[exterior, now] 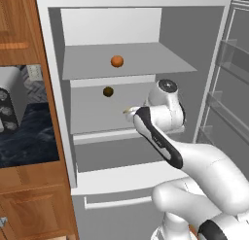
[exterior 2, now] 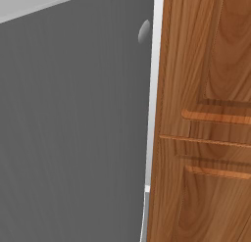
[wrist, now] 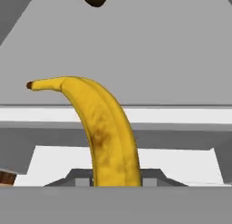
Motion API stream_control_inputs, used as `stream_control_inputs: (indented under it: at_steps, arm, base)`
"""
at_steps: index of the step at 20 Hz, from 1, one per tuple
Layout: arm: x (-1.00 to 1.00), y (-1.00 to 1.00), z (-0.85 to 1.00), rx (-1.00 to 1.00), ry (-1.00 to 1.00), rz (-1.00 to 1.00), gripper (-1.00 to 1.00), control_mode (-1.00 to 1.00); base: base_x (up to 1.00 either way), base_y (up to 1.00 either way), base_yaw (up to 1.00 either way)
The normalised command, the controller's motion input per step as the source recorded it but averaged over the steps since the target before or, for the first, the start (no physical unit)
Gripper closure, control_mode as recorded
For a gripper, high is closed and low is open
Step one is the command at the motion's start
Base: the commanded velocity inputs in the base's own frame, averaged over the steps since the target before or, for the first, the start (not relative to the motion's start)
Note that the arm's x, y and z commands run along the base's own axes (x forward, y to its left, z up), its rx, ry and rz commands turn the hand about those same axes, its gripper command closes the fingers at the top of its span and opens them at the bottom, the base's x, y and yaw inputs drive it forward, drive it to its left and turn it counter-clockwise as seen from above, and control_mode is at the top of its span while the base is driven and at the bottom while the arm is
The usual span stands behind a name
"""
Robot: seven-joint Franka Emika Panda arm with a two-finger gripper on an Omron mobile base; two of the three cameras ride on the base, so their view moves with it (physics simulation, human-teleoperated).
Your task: Pick up the banana and tangerine from the fridge and place one fruit on each plate on the dining counter.
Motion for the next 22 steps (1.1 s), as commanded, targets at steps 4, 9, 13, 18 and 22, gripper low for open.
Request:
stream_control_inputs:
  at_steps: [4,9,13,18,22]
  arm:
    - [-1.0,-0.01,0.53,0.0,0.27,0.0,1.0,-1.0]
    - [-0.89,-0.15,0.56,0.0,-0.01,-0.01,1.0,-1.0]
    - [-0.62,-0.47,0.71,0.05,-0.01,-0.05,1.0,-1.0]
    - [-0.58,-0.46,0.58,0.09,0.0,-0.03,1.0,-1.0]
    - [-0.34,-0.11,0.19,0.02,0.0,-0.01,1.0,-1.0]
  base:
    - [0.0,0.0,0.0]
    - [0.0,0.0,0.0]
    - [0.0,0.0,0.0]
    - [0.0,0.0,0.0]
    - [0.0,0.0,0.0]
